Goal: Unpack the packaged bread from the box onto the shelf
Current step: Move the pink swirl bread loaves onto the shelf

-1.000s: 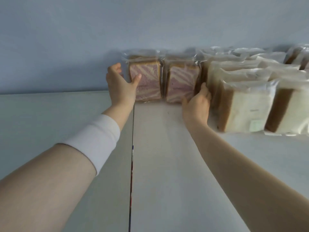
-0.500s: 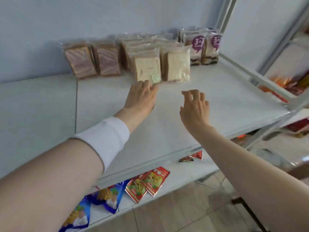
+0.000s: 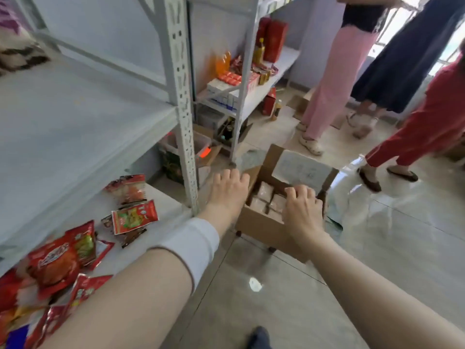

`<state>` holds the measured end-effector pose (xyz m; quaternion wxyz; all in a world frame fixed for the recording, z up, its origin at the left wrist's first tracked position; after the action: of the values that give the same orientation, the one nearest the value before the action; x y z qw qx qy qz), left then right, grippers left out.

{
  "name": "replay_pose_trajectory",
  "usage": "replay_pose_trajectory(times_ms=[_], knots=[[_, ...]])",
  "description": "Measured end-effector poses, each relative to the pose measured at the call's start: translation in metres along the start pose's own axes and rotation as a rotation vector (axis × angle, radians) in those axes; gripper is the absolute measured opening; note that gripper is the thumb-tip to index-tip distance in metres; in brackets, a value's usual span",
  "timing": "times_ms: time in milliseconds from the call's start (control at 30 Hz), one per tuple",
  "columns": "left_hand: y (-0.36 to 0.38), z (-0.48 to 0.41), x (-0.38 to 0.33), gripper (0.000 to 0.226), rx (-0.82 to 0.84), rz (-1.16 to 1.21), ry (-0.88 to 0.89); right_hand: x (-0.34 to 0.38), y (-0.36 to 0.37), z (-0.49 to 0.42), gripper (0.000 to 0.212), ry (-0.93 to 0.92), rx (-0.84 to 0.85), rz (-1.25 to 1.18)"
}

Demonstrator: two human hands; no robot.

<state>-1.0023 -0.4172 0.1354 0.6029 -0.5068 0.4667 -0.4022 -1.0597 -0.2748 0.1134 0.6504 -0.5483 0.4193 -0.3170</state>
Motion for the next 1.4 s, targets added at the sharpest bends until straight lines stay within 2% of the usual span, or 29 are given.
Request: replay_pose_trajectory(times_ms=[200,333,433,567,667,767,900,1000,1100,1200,1300,1400], knots=[[0.125,-0.097,-0.102,0.038,0.226,0.074,0.096,-0.131,0.121,-0.042,0.043,0.163,0.279,0.017],[0.198,-0.156,-0.114,0.035,0.329,0.126,0.083,-0.157,0.194,-0.086,0.039,0.209,0.432,-0.055],[0.258,-0.213,-0.11,0.034,0.393,0.215,0.06,-0.16,0.256,-0.129,0.039,0.325,0.535,-0.226],[0.372,-0.288,-0.098,0.042,0.584,0.385,-0.127,-0.157,0.366,-0.178,0.054,0.597,0.778,-0.484],[0.462,-0.318,-0.092,0.053,0.724,0.507,-0.326,-0.151,0.453,-0.202,0.053,0.628,0.997,-0.548],[0.539,-0.336,-0.089,0.069,0.78,0.555,-0.477,-0.144,0.529,-0.215,0.047,0.721,1.116,-0.593],[0.592,-0.346,-0.088,0.063,0.65,0.57,-0.645,-0.136,0.587,-0.218,0.053,1.096,1.067,-0.735],[0.592,-0.342,-0.09,0.062,0.55,0.556,-0.717,-0.143,0.589,-0.213,0.061,1.225,1.022,-0.66],[0.586,-0.342,-0.088,0.067,0.52,0.598,-0.734,-0.15,0.581,-0.206,0.073,1.168,1.055,-0.662],[0.579,-0.343,-0.084,0.059,0.565,0.621,-0.705,-0.158,0.565,-0.205,0.06,1.049,1.027,-0.664],[0.554,-0.342,-0.086,0.048,0.557,0.647,-0.608,-0.167,0.536,-0.202,0.048,0.987,0.916,-0.698],[0.508,-0.335,-0.088,0.056,0.467,0.798,-0.591,-0.181,0.497,-0.196,0.044,0.974,0.773,-0.743]])
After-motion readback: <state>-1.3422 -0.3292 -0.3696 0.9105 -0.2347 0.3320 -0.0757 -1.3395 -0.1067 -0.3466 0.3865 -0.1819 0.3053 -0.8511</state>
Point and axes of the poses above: each hand's wrist, its own z-axis away from the middle knuckle, its own y-axis out of the palm, x = y × z, the point moved 5 cm from there along -z, towards the middle knuckle, and after that the axes turned 10 degrees about z, right-handed, at the moved point
